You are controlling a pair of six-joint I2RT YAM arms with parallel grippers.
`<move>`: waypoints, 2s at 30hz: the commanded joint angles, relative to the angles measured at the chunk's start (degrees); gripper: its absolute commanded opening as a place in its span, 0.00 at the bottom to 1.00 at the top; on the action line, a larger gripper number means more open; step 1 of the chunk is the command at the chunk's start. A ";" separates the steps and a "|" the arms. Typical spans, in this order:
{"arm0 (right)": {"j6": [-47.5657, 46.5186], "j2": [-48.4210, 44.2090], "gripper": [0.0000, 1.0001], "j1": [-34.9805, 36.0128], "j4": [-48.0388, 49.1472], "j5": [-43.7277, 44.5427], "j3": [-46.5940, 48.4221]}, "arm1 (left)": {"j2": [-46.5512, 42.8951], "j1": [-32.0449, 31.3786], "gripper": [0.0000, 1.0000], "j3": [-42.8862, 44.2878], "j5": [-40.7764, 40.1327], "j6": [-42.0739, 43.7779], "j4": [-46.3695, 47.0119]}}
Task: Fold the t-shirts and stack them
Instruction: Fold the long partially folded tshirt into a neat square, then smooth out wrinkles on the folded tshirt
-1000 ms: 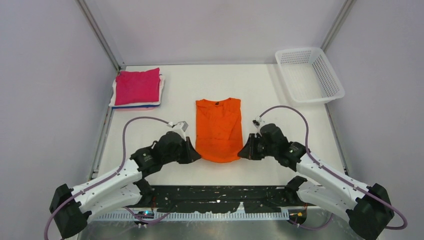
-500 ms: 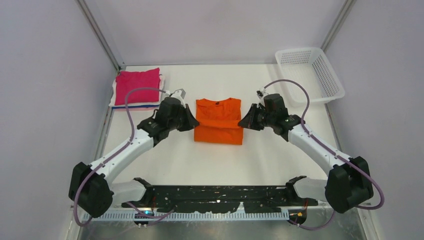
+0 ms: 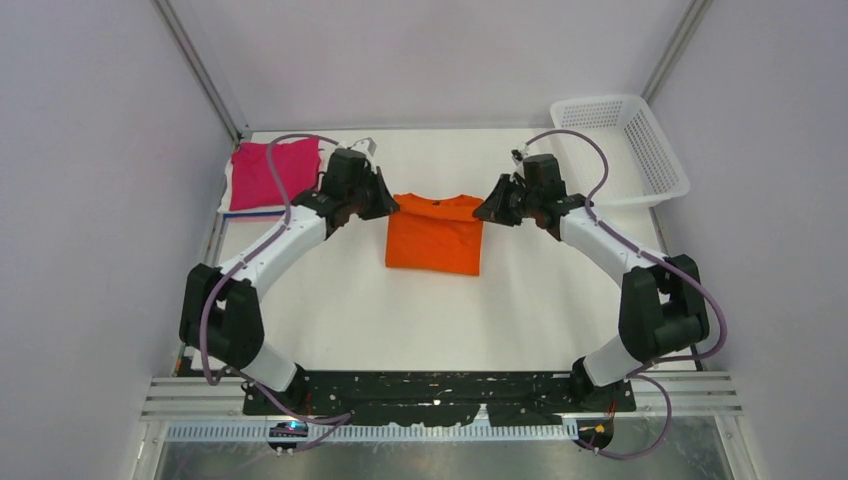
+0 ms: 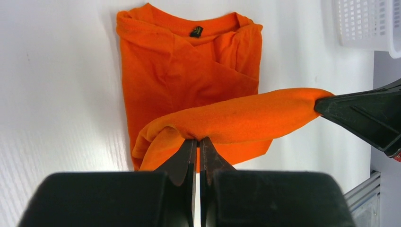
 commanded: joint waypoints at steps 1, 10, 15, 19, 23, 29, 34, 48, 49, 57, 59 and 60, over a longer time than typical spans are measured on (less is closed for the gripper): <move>-0.89 3.48 0.05 -1.17 3.51 -0.47 4.77 | 4.44 1.79 0.00 5.78 0.78 2.60 0.27; -0.11 10.68 0.05 -2.79 4.38 2.98 8.96 | 14.80 3.36 0.00 15.57 1.69 3.86 -3.18; 0.29 13.90 0.05 -3.29 5.63 3.84 10.04 | 18.88 3.55 0.00 18.49 2.42 4.12 -3.51; 1.07 15.65 0.05 -3.87 7.81 4.40 9.95 | 22.16 3.83 0.00 21.37 2.71 3.78 -3.88; 0.84 18.52 0.08 -4.57 8.94 3.33 11.74 | 25.80 4.15 0.00 24.81 3.04 3.49 -4.71; -0.31 22.34 0.58 -6.16 9.10 1.37 16.93 | 28.60 5.03 0.72 31.00 3.04 3.42 -7.93; -2.69 17.49 0.96 -6.49 9.10 0.72 14.60 | 24.00 5.09 1.00 27.60 6.22 2.91 -4.42; 6.46 29.99 0.95 -5.48 24.56 -12.32 15.62 | 40.60 5.00 1.00 40.99 20.18 -2.13 -7.09; 6.63 31.37 0.96 -5.33 23.27 -12.36 17.78 | 42.32 5.00 1.00 42.94 19.46 -1.82 -9.92; 6.50 36.27 0.96 -3.74 21.46 -11.38 15.60 | 43.71 4.80 1.00 39.65 16.29 -0.66 -14.26; 6.21 35.01 0.95 -3.35 21.41 -11.20 13.20 | 42.08 4.53 1.00 35.90 15.21 -0.35 -13.89; 5.78 33.97 0.95 -3.04 21.35 -11.20 11.44 | 41.26 4.42 1.00 33.84 15.18 -0.18 -13.90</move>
